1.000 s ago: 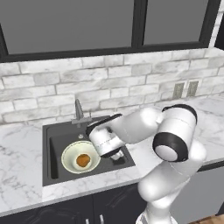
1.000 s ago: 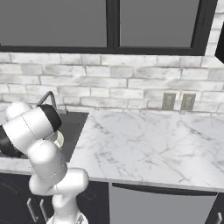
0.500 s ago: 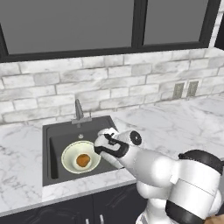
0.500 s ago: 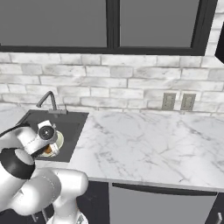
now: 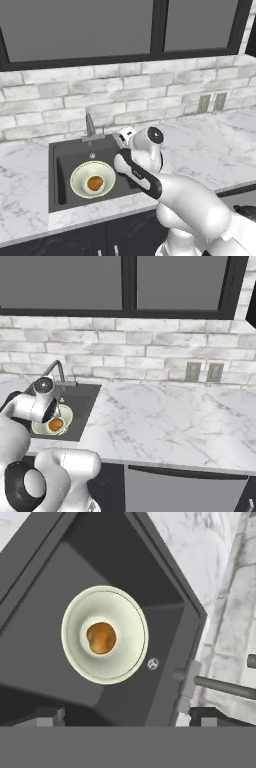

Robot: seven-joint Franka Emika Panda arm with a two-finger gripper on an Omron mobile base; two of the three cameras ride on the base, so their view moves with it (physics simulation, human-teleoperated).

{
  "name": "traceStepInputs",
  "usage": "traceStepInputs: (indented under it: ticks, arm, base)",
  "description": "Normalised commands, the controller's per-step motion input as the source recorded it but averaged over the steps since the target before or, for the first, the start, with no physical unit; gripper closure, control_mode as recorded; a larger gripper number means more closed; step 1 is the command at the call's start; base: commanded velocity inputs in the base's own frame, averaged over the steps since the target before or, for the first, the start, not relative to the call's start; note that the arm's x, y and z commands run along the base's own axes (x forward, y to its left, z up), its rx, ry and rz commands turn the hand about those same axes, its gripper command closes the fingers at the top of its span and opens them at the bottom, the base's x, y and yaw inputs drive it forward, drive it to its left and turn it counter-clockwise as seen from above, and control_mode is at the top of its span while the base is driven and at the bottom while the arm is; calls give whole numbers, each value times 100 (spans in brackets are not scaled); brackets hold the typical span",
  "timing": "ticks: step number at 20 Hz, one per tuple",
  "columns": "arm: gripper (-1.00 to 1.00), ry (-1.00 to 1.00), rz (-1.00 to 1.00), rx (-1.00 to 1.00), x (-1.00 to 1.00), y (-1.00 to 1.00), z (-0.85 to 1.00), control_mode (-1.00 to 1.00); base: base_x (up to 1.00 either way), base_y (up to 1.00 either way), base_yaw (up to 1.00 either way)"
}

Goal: Pick the potato from the cabinet and place it in the bowl. Then pick the bowl and place it in the sink. Then turn on the sink facuet.

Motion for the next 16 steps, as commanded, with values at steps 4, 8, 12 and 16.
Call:
traceStepInputs:
  ticks: [4, 8, 12, 16]
  arm:
    - [-100, -2, -2, 1, -15, -5, 99, -100]
    - [-100, 1, 2, 4, -9, 0, 0, -100]
    - [-100, 1, -4, 27, -21, -9, -8, -100]
    - [-100, 0, -27, 55, -1, -1, 0, -100]
  base:
    - [0, 0, 0]
    - [0, 0, 0]
    - [0, 0, 0]
    - [0, 0, 0]
